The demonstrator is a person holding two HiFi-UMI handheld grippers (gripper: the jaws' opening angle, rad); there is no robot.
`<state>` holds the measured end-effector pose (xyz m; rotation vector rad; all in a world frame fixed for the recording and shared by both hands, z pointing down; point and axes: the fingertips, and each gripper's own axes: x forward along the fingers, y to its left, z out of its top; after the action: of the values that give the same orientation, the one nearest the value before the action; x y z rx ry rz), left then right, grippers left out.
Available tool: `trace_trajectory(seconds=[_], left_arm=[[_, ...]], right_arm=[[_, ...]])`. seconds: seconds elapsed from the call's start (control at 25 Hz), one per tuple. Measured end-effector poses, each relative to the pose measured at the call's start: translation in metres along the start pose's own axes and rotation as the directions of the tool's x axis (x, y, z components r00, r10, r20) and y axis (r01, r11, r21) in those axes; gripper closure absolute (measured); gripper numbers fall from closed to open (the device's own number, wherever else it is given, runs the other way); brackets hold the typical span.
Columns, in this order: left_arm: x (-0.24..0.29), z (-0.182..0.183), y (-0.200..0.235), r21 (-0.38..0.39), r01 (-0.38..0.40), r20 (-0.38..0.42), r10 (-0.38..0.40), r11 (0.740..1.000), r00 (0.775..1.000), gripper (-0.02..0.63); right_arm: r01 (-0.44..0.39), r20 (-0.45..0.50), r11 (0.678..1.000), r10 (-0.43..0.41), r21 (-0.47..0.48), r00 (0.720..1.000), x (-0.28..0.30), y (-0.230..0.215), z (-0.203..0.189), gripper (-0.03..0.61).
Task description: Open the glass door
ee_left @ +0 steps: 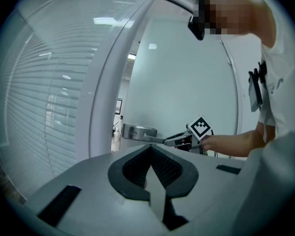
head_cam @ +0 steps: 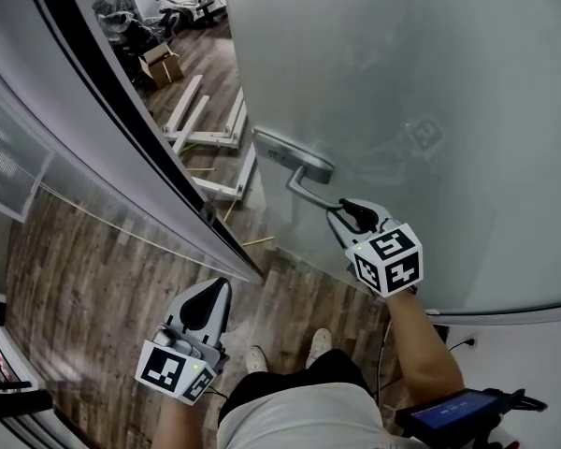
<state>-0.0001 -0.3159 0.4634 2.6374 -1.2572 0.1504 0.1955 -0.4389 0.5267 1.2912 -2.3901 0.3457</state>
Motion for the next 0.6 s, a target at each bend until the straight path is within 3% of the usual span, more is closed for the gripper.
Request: trace_trajectory(seconds=[0.4,0.6], left_arm=[[0.002,0.008,0.006,-0.006,-0.013,0.044,0.013,1.0,0.999,0.612],[0.007,-0.017,0.013,-0.003,-0.017,0.054,0.017,1.0,0.998,0.612]], right_arm=[[0.042,-0.004,0.999,-0.042,-0.007,0.999,0.012,-0.022,0.009,0.465],[0.071,0.006,0.997,-0.071,-0.001,0.997,0.033,-0.034,-0.007,0.466]])
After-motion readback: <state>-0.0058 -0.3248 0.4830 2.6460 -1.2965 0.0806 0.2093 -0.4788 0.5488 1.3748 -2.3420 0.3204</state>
